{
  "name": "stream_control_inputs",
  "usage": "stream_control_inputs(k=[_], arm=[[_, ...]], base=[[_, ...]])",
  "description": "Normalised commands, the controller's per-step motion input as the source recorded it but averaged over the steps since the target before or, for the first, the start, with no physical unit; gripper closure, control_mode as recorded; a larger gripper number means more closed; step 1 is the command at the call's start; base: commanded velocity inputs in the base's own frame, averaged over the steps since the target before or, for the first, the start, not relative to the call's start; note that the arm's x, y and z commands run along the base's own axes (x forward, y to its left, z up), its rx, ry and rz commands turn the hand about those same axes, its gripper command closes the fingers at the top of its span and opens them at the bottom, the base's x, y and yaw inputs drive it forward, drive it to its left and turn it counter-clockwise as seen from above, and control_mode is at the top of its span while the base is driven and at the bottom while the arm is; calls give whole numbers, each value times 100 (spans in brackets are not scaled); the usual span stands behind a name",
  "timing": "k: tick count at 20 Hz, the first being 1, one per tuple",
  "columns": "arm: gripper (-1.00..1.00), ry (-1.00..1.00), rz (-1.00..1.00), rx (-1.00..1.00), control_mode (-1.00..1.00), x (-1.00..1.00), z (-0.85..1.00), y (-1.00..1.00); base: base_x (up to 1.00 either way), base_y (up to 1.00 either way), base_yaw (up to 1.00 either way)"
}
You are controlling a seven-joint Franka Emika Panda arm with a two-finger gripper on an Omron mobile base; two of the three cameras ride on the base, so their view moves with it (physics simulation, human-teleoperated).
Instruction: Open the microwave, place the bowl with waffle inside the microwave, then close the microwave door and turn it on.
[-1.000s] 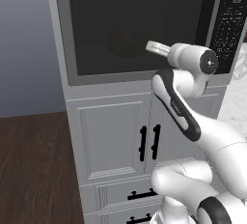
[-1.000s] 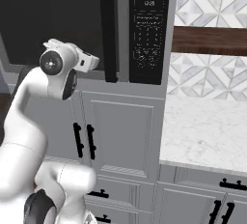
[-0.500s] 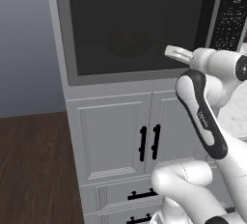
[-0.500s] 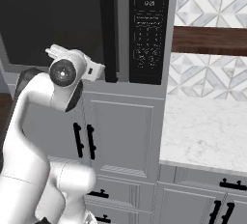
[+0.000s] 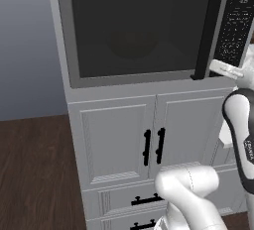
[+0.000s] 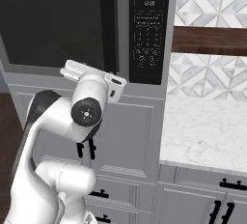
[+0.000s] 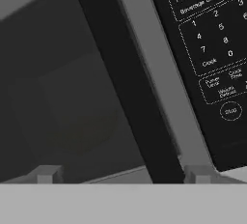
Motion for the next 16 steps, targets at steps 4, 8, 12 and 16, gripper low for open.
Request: stream_control_inputs(k=[4,8,12,16], arm=[[-100,-12,0,-11,-100,-26,12,-89],[-100,-8,0,-13,-100,-26,19,-88],[-100,-2,-1,-11,-100,-19,2,-77],[-100,7,-17,-20,-100,0,0,-28]], base=[[0,0,0],[0,0,0],[0,0,0],[0,0,0]])
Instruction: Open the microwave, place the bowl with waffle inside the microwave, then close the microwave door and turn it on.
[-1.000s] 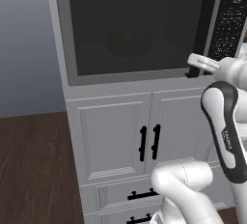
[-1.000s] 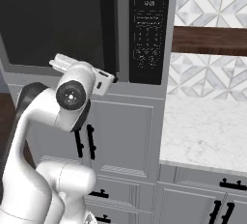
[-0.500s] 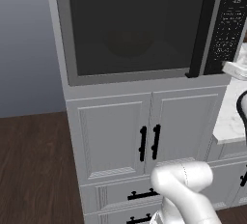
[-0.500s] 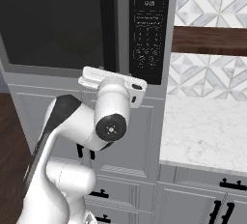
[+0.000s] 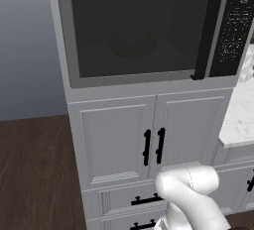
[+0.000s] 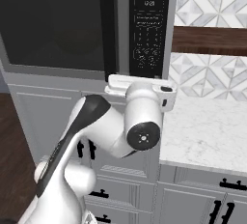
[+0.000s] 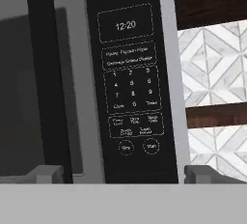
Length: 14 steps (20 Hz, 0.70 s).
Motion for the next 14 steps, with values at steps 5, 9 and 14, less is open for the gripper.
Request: stream_control_inputs(k=[5,9,14], arm=[[100,5,-17,-21,-100,4,0,2],[100,0,0,-30,-100,27,-12,-5],[100,4,20,-26,-100,59,-33,-19]], base=[[0,0,0],[0,0,0],[0,0,0]])
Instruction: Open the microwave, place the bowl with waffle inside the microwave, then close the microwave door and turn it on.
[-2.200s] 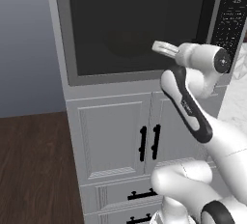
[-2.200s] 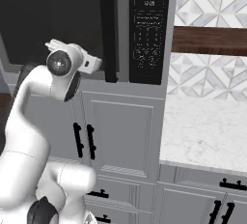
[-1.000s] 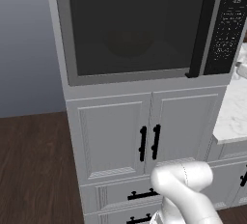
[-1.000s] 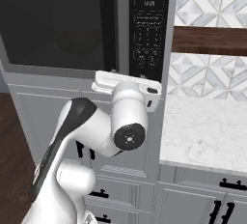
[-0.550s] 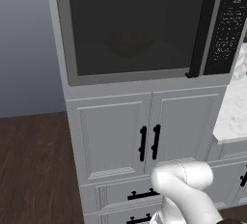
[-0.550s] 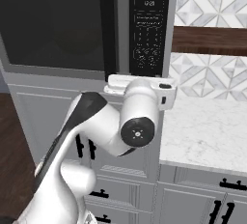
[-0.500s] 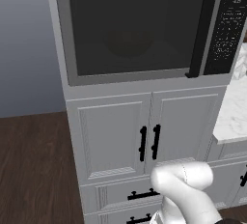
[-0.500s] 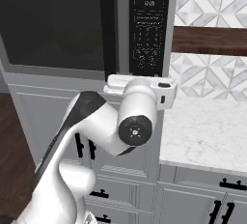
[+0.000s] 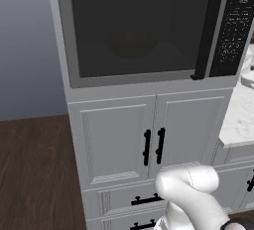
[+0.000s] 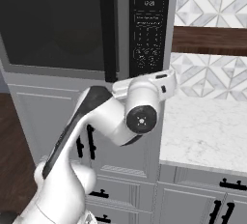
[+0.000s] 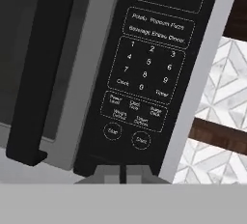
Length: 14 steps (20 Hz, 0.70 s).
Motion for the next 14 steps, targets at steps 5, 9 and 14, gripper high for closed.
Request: stream_control_inputs(k=[5,9,14], arm=[[100,0,42,-25,-100,29,-1,-20],[100,-1,20,-17,-100,13,0,-28],[100,-10,-2,-13,-100,0,0,7]], base=[[0,0,0],[0,0,0],[0,0,0]])
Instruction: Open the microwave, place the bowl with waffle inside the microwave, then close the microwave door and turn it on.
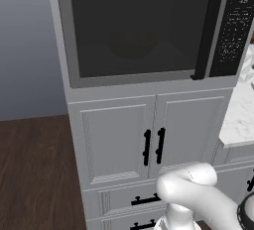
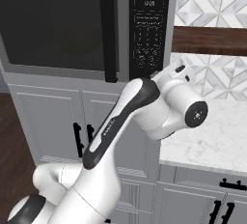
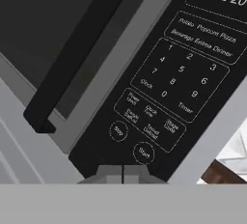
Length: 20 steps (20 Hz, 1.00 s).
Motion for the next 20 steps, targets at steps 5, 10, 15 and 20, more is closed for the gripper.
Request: stream_control_inputs(k=[5,10,15,20], arm=[[100,-1,-10,-15,-100,7,0,14],[100,0,-5,-8,-100,6,-6,14],[100,-4,-4,-2,-100,3,-1,2],[100,-6,-6,-3,-100,5,0,0]], base=[[0,0,0],[0,0,0],[0,0,0],[0,0,0]])
